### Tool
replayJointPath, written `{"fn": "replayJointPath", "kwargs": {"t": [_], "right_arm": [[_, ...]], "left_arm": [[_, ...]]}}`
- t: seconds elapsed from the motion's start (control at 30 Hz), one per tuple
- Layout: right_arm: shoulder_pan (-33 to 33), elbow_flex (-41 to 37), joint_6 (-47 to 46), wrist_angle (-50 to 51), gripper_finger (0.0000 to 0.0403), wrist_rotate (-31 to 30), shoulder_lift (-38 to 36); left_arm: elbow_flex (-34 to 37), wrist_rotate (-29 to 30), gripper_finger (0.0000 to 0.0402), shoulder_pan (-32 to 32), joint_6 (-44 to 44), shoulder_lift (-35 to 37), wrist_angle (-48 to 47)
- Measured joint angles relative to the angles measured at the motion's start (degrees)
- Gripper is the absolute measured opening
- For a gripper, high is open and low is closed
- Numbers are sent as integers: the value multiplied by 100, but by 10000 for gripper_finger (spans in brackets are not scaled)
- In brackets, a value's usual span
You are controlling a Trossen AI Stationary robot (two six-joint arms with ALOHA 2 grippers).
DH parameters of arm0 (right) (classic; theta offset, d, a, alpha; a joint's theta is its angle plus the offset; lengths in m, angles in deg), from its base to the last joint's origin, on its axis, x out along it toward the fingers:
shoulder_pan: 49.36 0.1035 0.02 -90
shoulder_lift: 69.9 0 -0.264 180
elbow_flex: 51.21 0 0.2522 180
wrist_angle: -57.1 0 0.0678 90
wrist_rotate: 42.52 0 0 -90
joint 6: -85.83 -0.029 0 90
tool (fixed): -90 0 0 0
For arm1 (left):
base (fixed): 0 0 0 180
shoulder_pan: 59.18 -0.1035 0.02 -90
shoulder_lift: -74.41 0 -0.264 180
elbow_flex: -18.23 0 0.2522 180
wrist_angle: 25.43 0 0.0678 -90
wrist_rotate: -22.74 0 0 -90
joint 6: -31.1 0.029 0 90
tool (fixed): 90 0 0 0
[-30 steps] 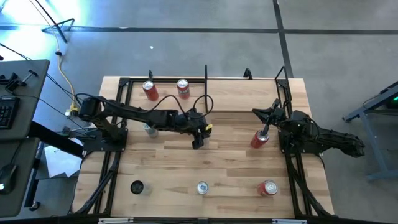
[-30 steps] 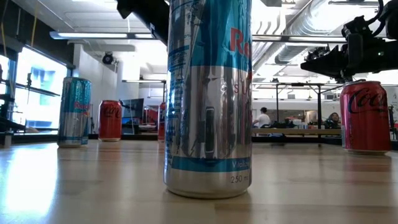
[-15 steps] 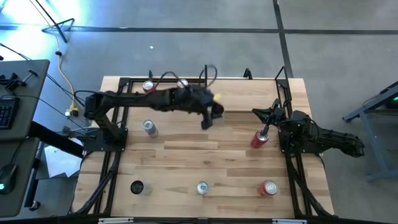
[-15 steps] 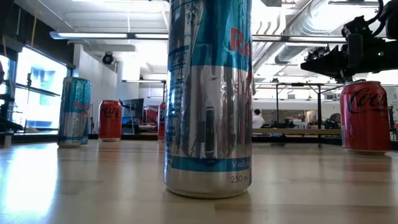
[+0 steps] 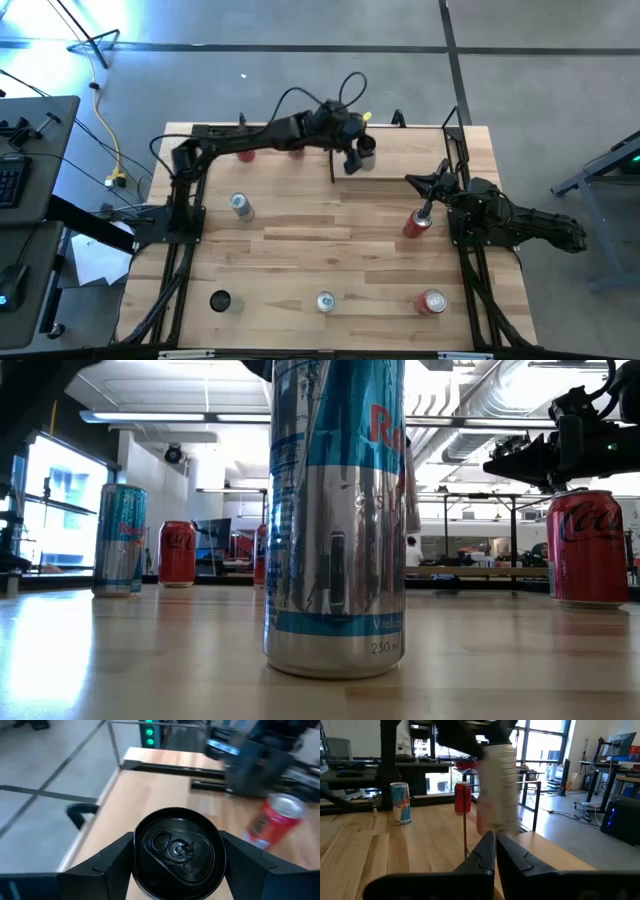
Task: Place canned beverage on shelf
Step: Put the top white soda can on the shelf
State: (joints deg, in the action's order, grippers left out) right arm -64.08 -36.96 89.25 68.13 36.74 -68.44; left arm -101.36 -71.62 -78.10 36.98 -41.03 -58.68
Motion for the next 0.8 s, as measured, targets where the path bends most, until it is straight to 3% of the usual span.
{"fn": "replayJointPath", "kwargs": {"t": [0.27,0.5,0.8], "right_arm": [[0,-1,-1,3,0,-2,31],[0,1,0,5,0,-2,44],[0,1,0,4,0,-2,44]], "left_arm": [[-1016,-8,236,-661,80,-648,-670],[-1095,-154,236,-1126,47,-804,-998],[-1097,-313,236,-1219,131,-834,-1203]]}}
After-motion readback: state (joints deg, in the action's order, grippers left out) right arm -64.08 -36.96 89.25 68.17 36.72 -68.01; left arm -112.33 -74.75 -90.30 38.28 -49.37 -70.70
